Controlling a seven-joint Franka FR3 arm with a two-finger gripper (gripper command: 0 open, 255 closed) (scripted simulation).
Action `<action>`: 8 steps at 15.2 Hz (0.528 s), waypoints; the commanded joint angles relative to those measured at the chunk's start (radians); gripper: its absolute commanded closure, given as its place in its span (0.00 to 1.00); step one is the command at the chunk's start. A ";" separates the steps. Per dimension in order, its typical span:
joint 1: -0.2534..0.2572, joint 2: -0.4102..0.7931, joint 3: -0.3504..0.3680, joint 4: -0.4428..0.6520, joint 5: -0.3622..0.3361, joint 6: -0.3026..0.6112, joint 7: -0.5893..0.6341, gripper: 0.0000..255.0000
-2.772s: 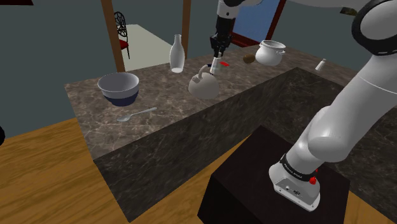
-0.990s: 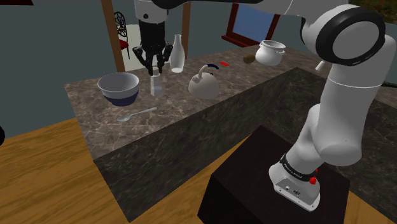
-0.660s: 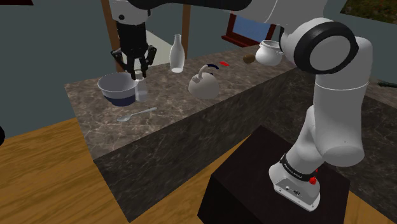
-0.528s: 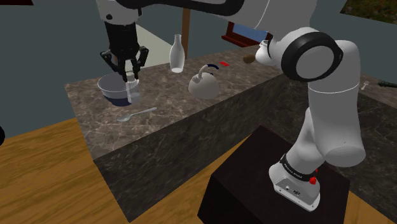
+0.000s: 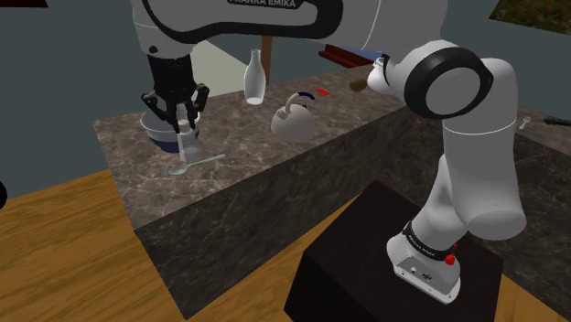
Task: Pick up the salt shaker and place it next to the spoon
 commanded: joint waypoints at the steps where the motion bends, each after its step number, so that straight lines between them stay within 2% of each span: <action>1: -0.003 -0.010 0.000 -0.044 0.001 0.035 0.001 1.00; 8: -0.010 -0.025 0.000 -0.163 0.002 0.138 0.004 1.00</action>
